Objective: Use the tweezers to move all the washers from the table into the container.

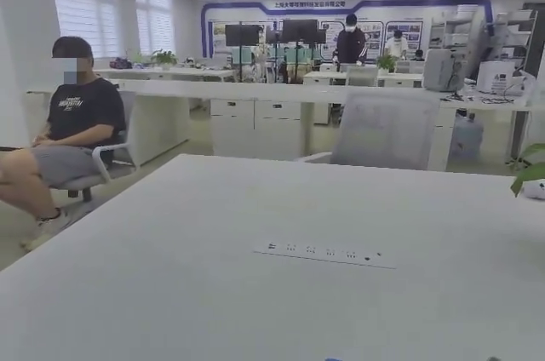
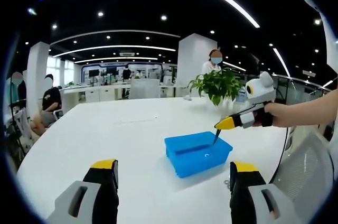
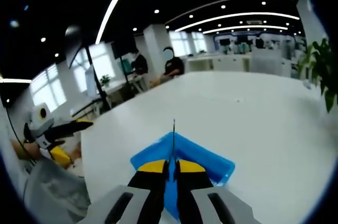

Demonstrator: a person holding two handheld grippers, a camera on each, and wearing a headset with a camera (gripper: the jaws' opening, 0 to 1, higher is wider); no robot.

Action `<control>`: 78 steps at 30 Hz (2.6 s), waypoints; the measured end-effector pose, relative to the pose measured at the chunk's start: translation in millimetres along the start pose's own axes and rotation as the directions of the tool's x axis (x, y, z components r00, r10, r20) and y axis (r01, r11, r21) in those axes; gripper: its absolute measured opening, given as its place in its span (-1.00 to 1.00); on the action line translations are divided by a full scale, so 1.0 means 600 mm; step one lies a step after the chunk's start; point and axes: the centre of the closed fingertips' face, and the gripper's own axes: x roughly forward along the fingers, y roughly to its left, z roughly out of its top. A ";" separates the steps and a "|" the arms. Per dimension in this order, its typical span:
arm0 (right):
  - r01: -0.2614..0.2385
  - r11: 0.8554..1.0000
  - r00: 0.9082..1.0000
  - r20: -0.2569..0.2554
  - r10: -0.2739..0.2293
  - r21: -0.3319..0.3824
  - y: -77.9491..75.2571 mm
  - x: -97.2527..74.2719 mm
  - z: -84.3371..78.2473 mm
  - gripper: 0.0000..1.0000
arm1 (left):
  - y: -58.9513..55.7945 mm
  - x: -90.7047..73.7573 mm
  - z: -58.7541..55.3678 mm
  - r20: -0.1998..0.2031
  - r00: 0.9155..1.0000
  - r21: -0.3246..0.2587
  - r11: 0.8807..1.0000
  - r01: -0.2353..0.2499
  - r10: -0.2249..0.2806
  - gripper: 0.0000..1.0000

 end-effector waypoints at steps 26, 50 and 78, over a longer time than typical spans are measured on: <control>-0.042 0.994 0.990 -0.127 0.054 0.101 0.059 -0.027 -0.138 -0.92 | -0.003 -0.001 -0.002 -0.005 1.000 -0.009 1.000 0.014 -0.014 0.76; -0.139 0.952 0.965 -0.252 0.068 -0.274 0.106 -0.018 -0.167 -0.91 | -0.002 -0.001 -0.005 -0.014 1.000 -0.005 1.000 0.014 -0.014 0.74; -0.108 0.993 0.994 -0.017 0.108 -0.044 0.097 -0.032 -0.036 -0.94 | 0.001 -0.005 -0.001 0.000 1.000 -0.010 1.000 0.003 -0.003 0.73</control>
